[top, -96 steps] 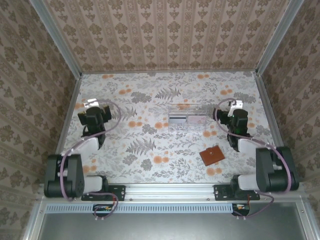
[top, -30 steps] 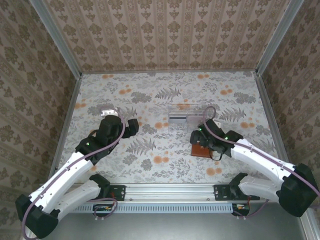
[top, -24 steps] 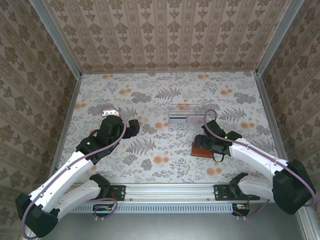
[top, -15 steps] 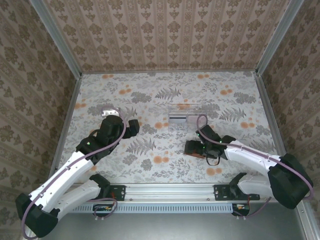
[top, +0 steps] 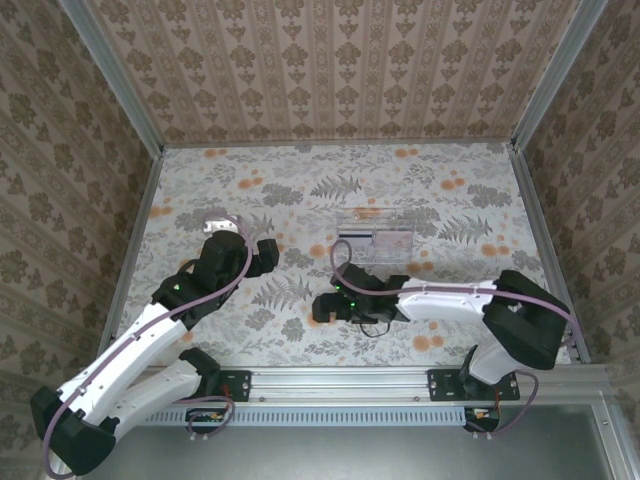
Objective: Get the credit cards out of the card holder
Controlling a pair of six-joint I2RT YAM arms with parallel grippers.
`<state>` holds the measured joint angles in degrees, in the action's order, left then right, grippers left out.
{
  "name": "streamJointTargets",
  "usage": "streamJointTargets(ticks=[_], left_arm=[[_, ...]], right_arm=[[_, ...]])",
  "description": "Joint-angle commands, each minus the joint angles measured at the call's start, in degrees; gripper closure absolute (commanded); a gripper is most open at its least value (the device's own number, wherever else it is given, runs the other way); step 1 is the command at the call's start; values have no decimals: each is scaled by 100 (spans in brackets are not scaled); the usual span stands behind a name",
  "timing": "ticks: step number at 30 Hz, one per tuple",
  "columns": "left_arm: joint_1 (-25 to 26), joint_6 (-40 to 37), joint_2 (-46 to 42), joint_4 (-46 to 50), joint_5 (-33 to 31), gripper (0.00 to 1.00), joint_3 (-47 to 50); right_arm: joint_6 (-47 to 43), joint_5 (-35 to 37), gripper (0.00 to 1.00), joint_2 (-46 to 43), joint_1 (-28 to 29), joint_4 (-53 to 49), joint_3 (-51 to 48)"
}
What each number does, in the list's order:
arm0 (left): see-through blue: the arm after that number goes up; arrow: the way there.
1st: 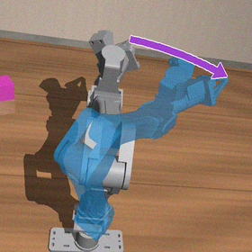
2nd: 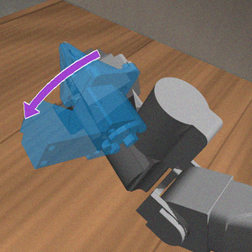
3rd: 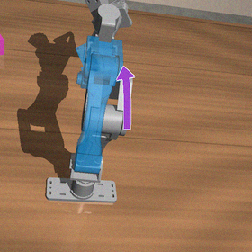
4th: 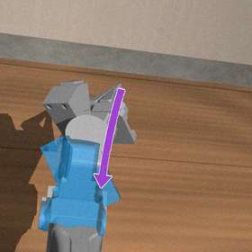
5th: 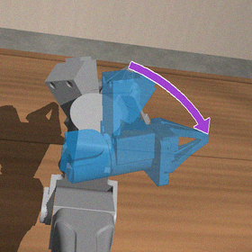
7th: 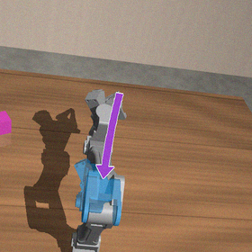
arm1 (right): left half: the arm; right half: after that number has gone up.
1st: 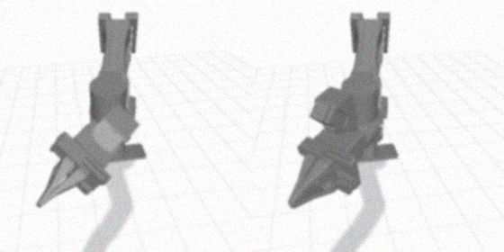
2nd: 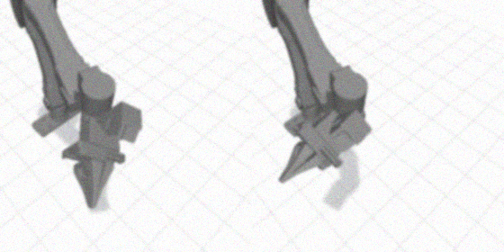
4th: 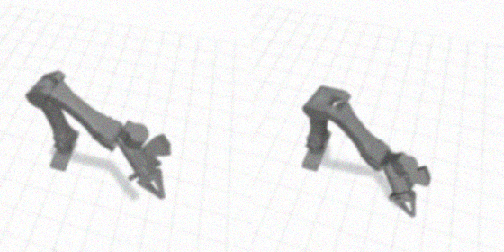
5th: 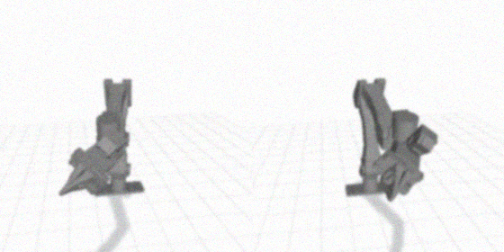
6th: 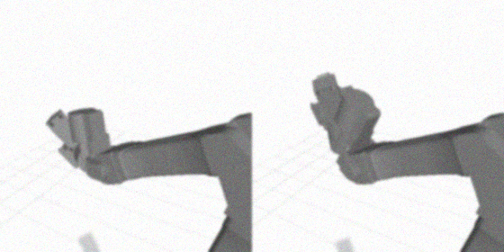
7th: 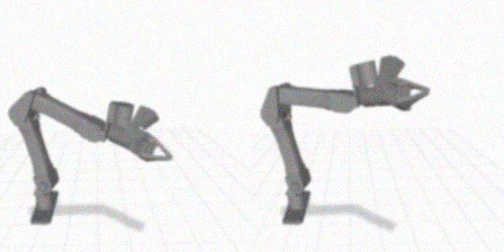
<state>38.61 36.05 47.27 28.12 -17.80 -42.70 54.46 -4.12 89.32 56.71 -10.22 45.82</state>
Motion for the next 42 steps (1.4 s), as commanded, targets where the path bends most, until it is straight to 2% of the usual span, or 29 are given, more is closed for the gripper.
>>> streamJointTargets(ticks=[1,6,12,14,16,18,22,25,36,42], left_arm=[[50,49,-123,198,-17,0,-54],[52,53,-122,312,74,0,-32],[80,302,-79,272,85,0,97],[129,358,-70,171,112,0,186],[240,373,-60,44,118,0,289],[341,385,-37,-79,140,0,373],[477,424,101,-105,165,0,386],[556,443,176,-73,170,0,367],[706,511,248,-140,171,0,382],[742,513,413,-105,155,0,275]], right_arm=[[38,74,0,352,200,-154,553],[-218,573,0,195,291,-869,867],[-718,1734,0,-478,290,-2154,1186],[-844,2192,5,-616,256,-2521,1279],[-1018,2420,17,-637,143,-2821,1381],[-1145,2425,30,-589,-20,-2960,1451],[-1372,2396,42,-318,-271,-3046,1580],[-1539,2378,46,-26,-379,-3051,1703],[-1846,2106,47,812,-497,-2838,2017],[-1929,1959,51,1152,-598,-2661,2031]])
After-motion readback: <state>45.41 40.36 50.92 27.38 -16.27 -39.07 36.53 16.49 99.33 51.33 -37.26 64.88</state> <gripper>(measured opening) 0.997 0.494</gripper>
